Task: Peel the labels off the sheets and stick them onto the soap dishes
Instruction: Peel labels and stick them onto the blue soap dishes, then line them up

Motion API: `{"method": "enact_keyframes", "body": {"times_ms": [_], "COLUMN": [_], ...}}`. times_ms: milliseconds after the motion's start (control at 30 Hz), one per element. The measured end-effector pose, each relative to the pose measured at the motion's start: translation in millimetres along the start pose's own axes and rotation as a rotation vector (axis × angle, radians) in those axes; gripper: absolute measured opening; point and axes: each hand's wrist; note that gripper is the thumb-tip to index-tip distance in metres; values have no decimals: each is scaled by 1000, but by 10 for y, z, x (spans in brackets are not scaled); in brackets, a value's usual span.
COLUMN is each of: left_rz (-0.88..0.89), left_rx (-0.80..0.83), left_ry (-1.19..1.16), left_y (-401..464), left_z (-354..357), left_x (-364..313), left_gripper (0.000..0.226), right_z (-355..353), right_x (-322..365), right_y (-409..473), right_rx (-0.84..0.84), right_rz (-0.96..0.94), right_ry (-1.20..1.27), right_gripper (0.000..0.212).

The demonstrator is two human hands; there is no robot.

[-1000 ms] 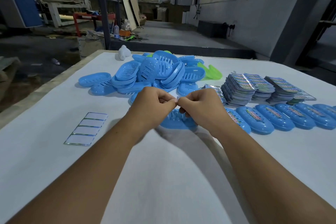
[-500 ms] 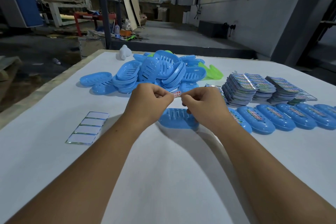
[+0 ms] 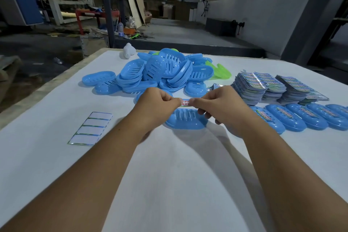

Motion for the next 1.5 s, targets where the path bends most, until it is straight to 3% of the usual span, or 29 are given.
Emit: {"method": "enact_keyframes", "body": {"times_ms": [167,300,533,900,1167,1500], "left_rz": [-32,-36,-5,1,25,146], "left_rx": [105,132,120,141,71,-2], "left_ry": [99,195,266,299,534,714], "left_y": [11,-5,-52,-43,-13,-6], "left_z": [18,21,39,44,98,131], "left_x": [59,31,-25,-50,-70,-118], "left_gripper": [42,30,30,14,37,35], "right_z": [-1,15,42,39,30,75], "right_x": [-11,-3,11,24,25,-8], "right_y": [21,12,21,-15,-1,55], "right_rx": [-67,-100,-180,-161,-159,-126], "right_rz": [-16,-38,-76,-114,-25,17], "right_ry": [-237,-320,-447,-495,-533,-371], "right_gripper": [43,39,42,38,44,33]}}
Point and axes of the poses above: each hand's wrist, its own y-axis towards the middle knuckle, its own z-axis out of the palm, x = y × z, and after that the axes turned 14 degrees about z, right-handed
